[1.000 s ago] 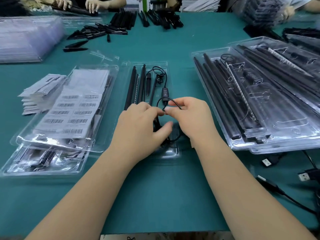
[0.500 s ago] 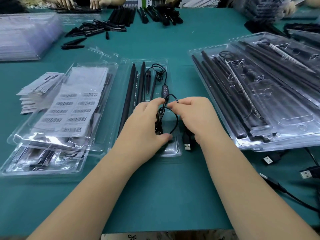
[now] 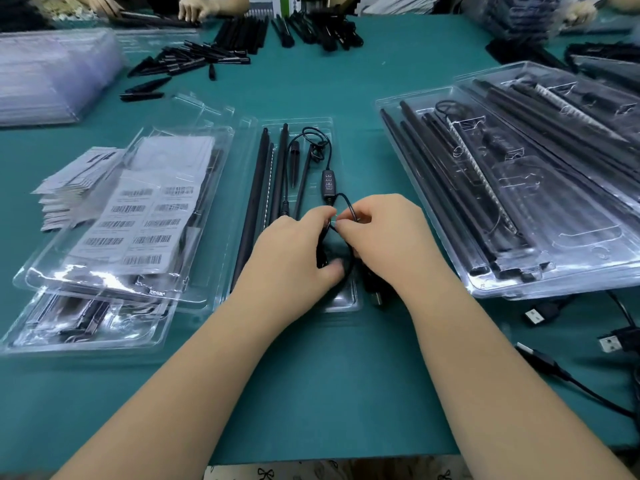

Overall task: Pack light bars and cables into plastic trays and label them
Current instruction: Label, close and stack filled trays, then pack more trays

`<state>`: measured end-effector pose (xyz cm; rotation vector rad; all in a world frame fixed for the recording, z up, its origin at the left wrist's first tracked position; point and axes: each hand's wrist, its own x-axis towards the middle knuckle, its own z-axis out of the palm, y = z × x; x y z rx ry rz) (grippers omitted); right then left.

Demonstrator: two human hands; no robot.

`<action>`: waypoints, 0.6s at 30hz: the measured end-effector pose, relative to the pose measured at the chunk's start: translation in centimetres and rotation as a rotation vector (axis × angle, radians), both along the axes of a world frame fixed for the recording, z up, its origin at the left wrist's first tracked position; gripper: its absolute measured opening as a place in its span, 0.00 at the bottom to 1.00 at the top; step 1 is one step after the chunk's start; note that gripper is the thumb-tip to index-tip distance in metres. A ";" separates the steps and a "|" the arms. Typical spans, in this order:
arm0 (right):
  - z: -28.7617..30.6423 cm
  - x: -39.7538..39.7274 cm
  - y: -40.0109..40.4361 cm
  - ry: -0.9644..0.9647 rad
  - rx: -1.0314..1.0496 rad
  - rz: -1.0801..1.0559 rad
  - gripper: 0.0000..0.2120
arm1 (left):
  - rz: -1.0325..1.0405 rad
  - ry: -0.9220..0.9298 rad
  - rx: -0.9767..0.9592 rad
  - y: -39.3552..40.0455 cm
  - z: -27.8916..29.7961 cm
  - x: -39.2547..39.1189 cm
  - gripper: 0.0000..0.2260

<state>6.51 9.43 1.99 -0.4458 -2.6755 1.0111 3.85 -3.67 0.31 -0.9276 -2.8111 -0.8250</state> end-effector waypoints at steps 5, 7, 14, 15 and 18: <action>0.2 0.2 0.2 -0.006 -0.147 0.011 0.09 | -0.020 -0.003 0.001 -0.2 0.3 0.3 0.24; 0.0 0.1 0.1 -0.001 -0.085 0.006 0.08 | -0.030 -0.002 0.005 -0.2 0.5 0.5 0.27; -0.3 -0.2 -0.1 -0.097 -0.019 0.034 0.03 | 0.006 0.060 -0.111 -0.2 1.0 0.5 0.16; -0.2 -0.1 0.0 -0.091 -0.040 0.027 0.03 | -0.007 0.053 -0.137 -0.3 1.0 0.5 0.17; 0.1 0.1 0.1 -0.096 -0.051 0.025 0.09 | -0.091 0.121 -0.397 -0.5 0.6 0.4 0.22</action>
